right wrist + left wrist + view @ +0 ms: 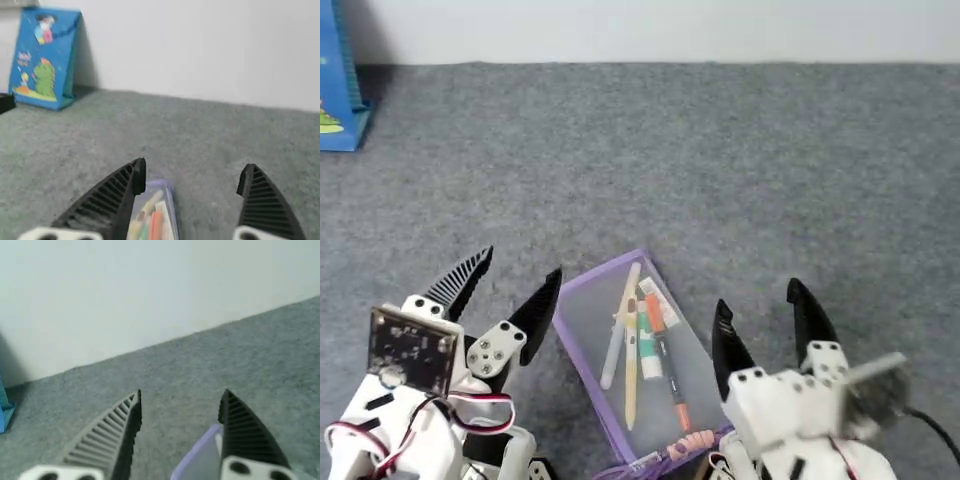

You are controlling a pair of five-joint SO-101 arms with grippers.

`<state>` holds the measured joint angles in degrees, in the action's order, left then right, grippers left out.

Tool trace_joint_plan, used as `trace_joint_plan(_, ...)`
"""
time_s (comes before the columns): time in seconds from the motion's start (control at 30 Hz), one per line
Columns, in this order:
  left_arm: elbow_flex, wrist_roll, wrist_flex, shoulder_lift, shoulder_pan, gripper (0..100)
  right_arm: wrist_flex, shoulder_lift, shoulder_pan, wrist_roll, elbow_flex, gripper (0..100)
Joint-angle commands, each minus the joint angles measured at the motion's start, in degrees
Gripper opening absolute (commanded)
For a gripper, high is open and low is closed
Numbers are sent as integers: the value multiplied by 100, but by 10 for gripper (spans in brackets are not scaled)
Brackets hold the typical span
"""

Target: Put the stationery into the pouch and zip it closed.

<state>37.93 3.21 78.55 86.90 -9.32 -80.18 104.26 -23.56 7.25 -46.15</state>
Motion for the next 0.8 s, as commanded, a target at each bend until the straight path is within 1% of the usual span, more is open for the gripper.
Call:
trace_joint_plan(0.0,-242,105,229,0,35,174,-31,-40,505,18,-316,270)
trace_joint_plan(0.07,-242,123,308,0,35,104,4,-40,884,0,-501,206)
trace_joint_plan(0.17,-57,466,290,0,35,8,31,-40,1367,-360,-782,78)
trace_joint_plan(0.23,207,651,273,0,35,14,31,-40,1648,-563,-914,8)
trace_joint_plan(0.37,892,695,70,0,62,13,31,-40,2290,-782,-1213,32)
trace_joint_plan(0.47,1499,686,-369,0,580,13,277,-31,2703,-967,-1653,32)
trace_joint_plan(0.6,2431,686,-1257,0,1380,13,848,-31,3213,-1090,-2444,31)
trace_joint_plan(0.77,3459,703,-2136,0,1908,13,1429,-31,3442,-1090,-3244,31)
